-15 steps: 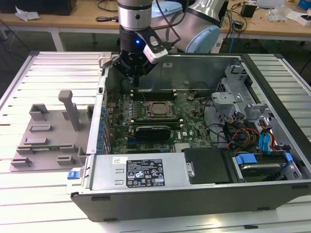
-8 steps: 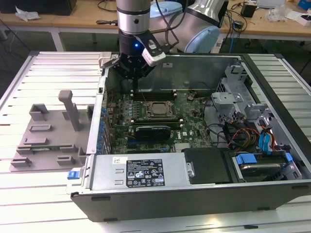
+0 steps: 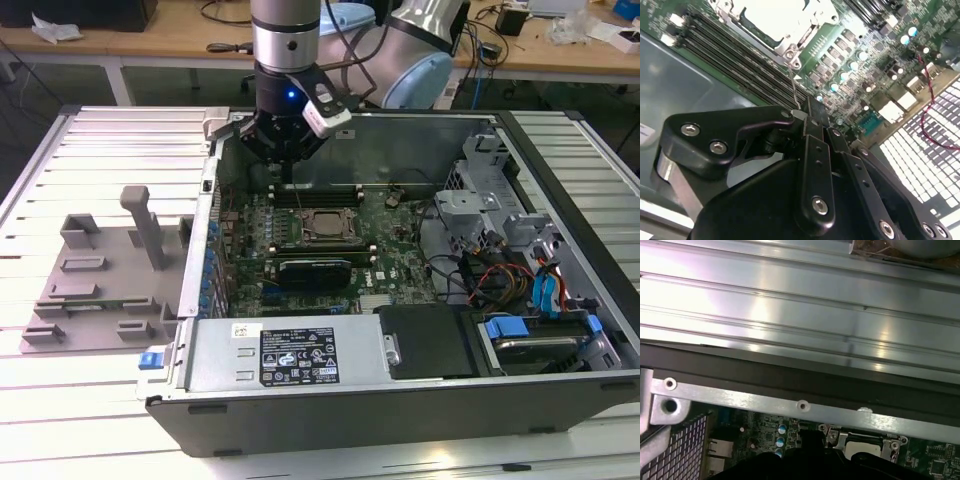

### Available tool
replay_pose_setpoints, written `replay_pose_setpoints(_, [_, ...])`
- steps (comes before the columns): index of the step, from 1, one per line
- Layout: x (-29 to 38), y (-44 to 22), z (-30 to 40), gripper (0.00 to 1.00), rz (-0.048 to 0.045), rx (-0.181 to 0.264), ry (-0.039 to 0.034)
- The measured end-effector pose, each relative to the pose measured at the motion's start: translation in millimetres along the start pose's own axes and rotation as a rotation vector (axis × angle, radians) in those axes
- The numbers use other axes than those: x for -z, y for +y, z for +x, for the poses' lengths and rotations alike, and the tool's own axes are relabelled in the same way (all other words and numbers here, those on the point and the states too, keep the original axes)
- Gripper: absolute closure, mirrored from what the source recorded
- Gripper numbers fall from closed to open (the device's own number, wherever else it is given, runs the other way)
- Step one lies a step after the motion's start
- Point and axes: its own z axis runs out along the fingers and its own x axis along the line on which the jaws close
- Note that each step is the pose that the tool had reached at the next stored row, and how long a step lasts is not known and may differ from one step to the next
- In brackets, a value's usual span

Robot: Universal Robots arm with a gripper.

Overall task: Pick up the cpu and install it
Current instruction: 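Install the first cpu locking lever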

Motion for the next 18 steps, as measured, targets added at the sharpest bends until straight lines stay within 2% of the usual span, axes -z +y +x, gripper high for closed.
replay_pose_setpoints(4, [0.0, -1.4, -9.2, 0.89, 0.0000, 0.000, 0.0000])
replay_pose_setpoints(14, [-0.3, -3.8, -21.6, 0.89, -0.0001, 0.000, 0.0001])
replay_pose_setpoints(18, [-0.6, -6.0, -29.8, 0.89, -0.0001, 0.000, 0.0005])
